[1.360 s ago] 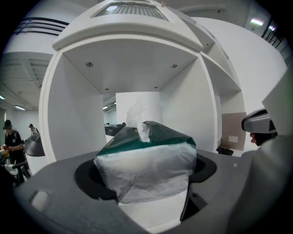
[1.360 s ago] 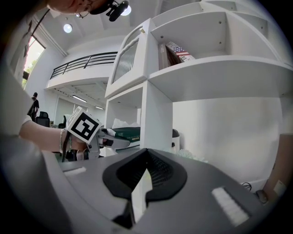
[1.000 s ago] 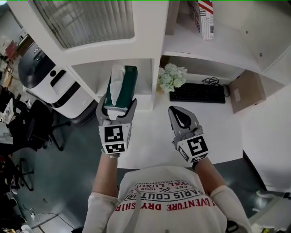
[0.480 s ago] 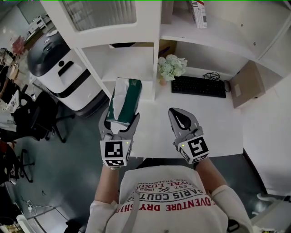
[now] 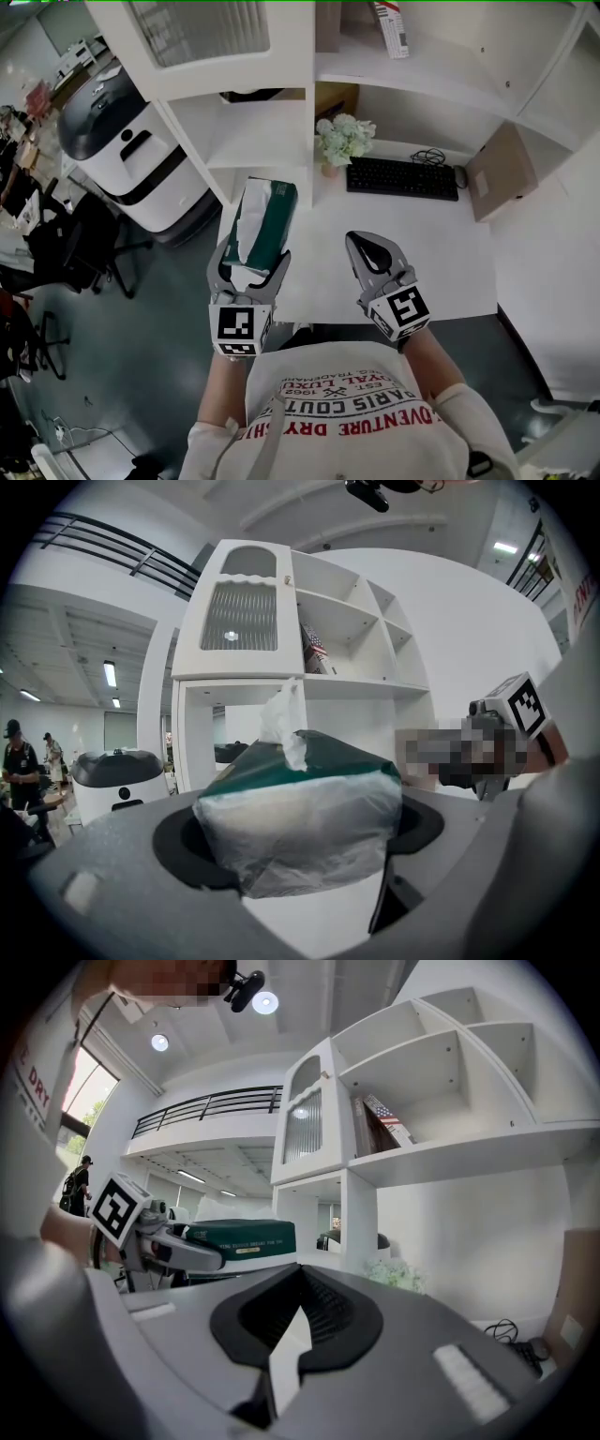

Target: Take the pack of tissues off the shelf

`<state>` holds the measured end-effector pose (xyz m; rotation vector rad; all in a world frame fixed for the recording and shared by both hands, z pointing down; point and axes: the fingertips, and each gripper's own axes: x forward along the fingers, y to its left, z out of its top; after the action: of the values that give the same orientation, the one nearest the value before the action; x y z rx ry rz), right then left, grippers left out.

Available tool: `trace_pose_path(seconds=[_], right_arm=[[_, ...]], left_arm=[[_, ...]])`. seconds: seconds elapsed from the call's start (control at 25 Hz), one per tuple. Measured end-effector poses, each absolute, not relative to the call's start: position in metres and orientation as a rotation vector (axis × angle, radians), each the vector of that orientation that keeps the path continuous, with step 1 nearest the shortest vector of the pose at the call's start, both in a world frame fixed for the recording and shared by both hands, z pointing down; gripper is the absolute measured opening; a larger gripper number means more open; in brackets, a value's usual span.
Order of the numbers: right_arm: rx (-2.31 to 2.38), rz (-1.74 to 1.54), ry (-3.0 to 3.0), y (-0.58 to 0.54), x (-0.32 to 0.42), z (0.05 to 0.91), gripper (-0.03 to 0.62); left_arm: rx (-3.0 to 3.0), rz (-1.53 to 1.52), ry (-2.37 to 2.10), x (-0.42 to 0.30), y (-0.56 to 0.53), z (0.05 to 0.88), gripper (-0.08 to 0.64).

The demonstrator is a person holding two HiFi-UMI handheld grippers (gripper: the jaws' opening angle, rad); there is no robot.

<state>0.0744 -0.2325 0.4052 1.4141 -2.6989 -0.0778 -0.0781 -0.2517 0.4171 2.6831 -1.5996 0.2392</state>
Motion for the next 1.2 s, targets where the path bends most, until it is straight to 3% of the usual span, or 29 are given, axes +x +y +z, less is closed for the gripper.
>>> trace_pose_path(seconds=[1.2], right_arm=[[1.392, -0.160, -2.722, -0.249, 0.071, 0.388, -0.002]], left_arm=[[2.716, 0.172, -1.608, -0.069, -0.275, 0.398, 0.442]])
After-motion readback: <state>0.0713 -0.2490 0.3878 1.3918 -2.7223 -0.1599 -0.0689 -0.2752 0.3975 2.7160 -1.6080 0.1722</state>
